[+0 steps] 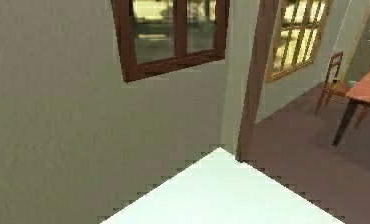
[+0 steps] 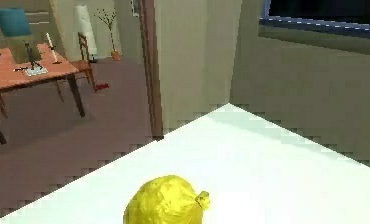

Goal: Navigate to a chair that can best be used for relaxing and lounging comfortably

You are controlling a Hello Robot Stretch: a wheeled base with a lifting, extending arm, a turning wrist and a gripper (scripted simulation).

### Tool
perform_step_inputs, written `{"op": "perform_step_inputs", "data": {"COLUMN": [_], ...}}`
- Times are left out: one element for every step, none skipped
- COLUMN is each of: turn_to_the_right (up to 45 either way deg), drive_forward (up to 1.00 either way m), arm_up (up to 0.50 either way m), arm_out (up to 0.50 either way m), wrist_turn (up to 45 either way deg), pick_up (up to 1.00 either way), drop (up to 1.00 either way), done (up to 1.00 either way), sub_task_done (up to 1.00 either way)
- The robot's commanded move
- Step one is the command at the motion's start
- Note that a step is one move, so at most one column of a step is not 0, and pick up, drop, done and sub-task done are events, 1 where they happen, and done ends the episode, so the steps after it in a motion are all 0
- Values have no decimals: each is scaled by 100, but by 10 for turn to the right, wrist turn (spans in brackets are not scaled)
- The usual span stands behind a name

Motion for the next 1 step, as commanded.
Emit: {"op": "perform_step_inputs", "data": {"turn_to_the_right": [0], "drive_forward": [40], "arm_up": [0], "arm_out": [0], "wrist_turn": [0], "pick_up": [0], "drop": [0], "done": [0], "sub_task_done": [0]}}
